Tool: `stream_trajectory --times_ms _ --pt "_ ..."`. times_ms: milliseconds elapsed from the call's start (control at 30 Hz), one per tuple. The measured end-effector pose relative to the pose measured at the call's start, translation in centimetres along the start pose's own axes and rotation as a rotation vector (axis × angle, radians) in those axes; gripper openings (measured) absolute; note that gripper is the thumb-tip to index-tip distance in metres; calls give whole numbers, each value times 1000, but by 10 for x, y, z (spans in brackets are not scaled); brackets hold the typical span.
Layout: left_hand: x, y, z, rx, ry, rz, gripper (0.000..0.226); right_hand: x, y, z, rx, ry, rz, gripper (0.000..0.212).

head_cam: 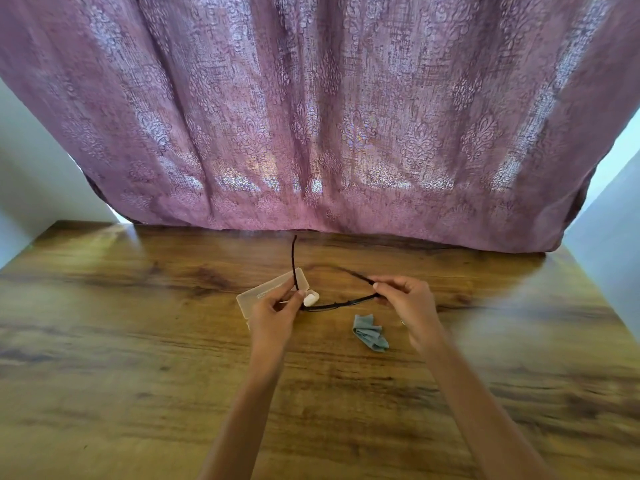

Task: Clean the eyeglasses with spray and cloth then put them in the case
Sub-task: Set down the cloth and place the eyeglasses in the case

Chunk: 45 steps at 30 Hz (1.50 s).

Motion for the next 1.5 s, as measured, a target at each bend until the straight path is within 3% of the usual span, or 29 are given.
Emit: stream_trajectory --times_ms 267,867,1100,1200,1300,1367,1433,1500 --pt "6 -10 0 -6 -26 41 30 -2 2 -2 -105 -7 112 22" --pt "5 -27 11 172 -134 251 29 -2 5 -5 17 -26 259 16" --pt "7 -30 16 244 -182 321 30 -1 3 -2 -200 -97 288 25" --pt "7 -34 15 269 -228 356 28 1 3 -2 -274 -159 375 28" --pt "7 -37 14 300 -248 411 28 6 4 -6 -314 -140 474 25" --pt "9 -41 17 302 -251 428 24 8 5 -10 -314 -125 449 21" --pt "15 -47 25 282 -244 353 17 9 6 -14 -288 -104 385 17" --pt "24 -56 33 383 -209 106 16 10 7 -19 -258 -82 325 15"
Point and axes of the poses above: each hand's wrist, its own x-axis towards the middle knuckle, its own y-axis out of the palm, z = x × y, the point moved 1 cm from there along x, towards the middle knuckle, and after that the axes turned 11 degrees about z, right-handed, at the moved point
